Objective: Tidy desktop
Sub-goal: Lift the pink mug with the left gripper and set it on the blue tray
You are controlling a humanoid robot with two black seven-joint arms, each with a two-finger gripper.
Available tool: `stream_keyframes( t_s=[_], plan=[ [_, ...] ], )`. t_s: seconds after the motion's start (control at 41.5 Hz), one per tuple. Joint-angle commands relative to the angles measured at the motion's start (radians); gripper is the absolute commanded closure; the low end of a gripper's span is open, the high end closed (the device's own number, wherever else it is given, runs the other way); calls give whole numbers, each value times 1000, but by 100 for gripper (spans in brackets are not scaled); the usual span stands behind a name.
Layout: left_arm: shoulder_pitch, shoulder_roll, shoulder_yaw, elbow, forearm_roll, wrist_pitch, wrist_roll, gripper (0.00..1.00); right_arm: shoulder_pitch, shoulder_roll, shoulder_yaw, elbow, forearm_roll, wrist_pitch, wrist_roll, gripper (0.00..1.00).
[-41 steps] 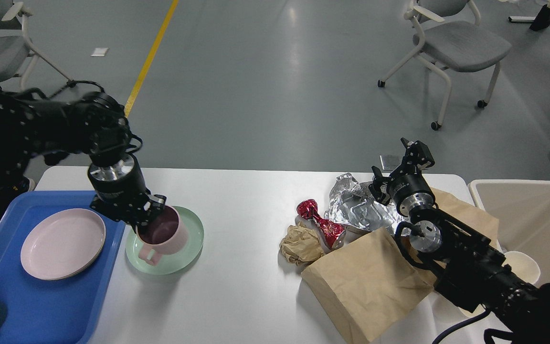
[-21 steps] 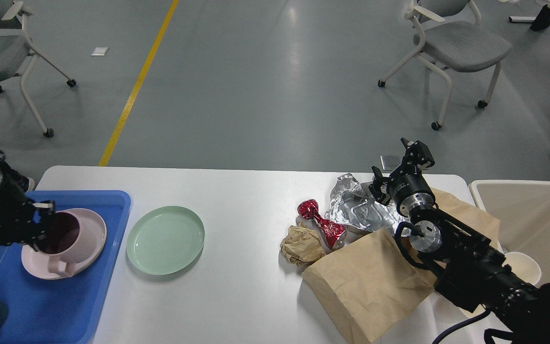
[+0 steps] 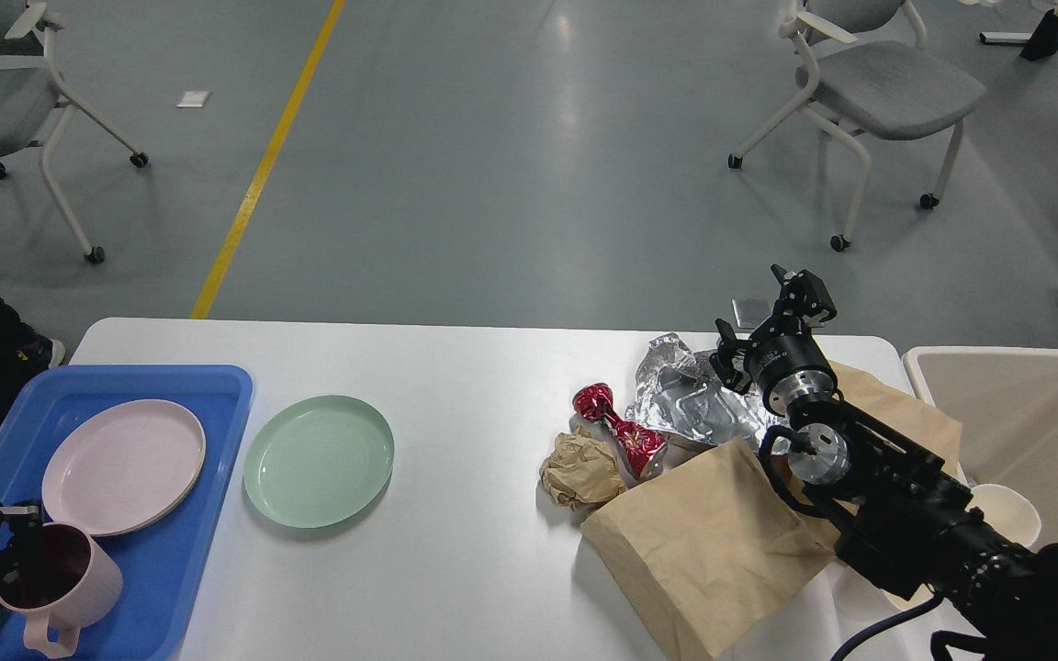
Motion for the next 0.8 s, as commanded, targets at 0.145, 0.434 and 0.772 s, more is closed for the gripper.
stream_keyframes(
  t_s=[0.145,0.434,0.772],
  plan=[
    [22,-4,-4,22,-3,0,-5,100,-1,0,0,0,0,0,0,0],
    [28,-35,-20,45,-3,0,-3,93,0,0,1,0,0,0,0,0],
    [28,-49,-21,45,-3,0,-10,50,0,0,1,0,0,0,0,0]
  ],
)
